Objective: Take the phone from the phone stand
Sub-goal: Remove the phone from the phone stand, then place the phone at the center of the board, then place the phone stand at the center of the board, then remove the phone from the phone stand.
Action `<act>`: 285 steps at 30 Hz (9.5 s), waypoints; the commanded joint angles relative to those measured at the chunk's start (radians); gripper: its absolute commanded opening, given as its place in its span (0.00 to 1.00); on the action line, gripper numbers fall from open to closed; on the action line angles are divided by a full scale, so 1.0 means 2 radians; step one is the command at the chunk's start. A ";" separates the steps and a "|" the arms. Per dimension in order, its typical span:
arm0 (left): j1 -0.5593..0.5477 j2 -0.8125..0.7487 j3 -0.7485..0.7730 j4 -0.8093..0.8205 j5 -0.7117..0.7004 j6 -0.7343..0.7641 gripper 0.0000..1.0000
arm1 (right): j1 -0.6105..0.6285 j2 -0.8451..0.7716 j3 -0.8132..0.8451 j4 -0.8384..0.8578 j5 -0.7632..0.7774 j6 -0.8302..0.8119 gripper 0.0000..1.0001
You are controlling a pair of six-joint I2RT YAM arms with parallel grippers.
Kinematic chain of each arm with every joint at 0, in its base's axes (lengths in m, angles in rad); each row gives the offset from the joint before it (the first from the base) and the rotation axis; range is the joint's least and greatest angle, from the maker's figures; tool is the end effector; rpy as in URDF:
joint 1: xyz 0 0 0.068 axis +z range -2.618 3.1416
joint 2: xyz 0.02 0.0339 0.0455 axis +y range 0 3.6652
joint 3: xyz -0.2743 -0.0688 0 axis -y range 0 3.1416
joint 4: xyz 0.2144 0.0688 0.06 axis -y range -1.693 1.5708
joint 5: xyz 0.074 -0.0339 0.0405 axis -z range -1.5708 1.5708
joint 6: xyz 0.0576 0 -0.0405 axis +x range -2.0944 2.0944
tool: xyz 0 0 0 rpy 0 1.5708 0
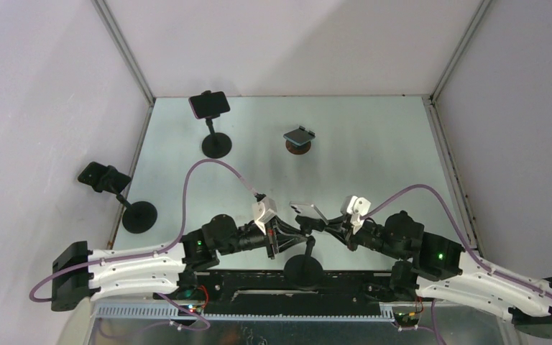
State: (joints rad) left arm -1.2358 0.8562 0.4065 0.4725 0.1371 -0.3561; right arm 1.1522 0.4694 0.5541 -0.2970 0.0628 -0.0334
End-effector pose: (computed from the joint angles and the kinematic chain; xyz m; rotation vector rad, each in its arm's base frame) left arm 0.0552 -0.1824 0.2845 0.8382 1.4985 -1.3343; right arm 0.0490 0.1013 0.2878 -0.9917 1.5560 0.7412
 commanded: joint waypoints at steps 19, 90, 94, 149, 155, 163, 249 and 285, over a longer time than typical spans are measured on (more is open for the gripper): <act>0.029 -0.096 -0.004 -0.033 -0.048 0.007 0.00 | 0.001 -0.007 0.075 -0.058 0.186 0.077 0.00; 0.042 -0.248 0.012 -0.201 -0.209 0.077 0.00 | -0.229 0.409 0.267 -0.165 0.061 0.208 0.59; 0.060 -0.199 0.018 -0.150 -0.167 0.083 0.00 | -0.229 0.330 0.250 -0.157 0.010 0.201 0.61; 0.265 0.683 0.650 0.225 0.124 0.140 0.34 | -0.228 -0.123 0.207 -0.386 0.068 0.320 0.61; 0.265 0.641 0.610 0.196 0.108 0.154 0.44 | -0.228 -0.122 0.194 -0.377 0.067 0.319 0.61; 0.264 0.541 0.538 0.149 0.062 0.168 0.74 | -0.228 -0.127 0.181 -0.375 0.081 0.319 0.61; 0.356 0.625 0.699 -0.384 0.066 0.199 1.00 | -0.229 -0.079 0.179 -0.382 0.079 0.318 0.60; 0.341 0.694 0.781 -0.480 -0.015 0.224 1.00 | -0.229 -0.070 0.179 -0.382 0.075 0.317 0.60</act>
State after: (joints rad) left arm -0.5514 2.2421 1.9194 -0.4847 0.1143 0.0715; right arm 0.6922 0.3134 0.9123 -1.0760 0.2138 0.6132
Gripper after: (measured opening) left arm 0.996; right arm 0.599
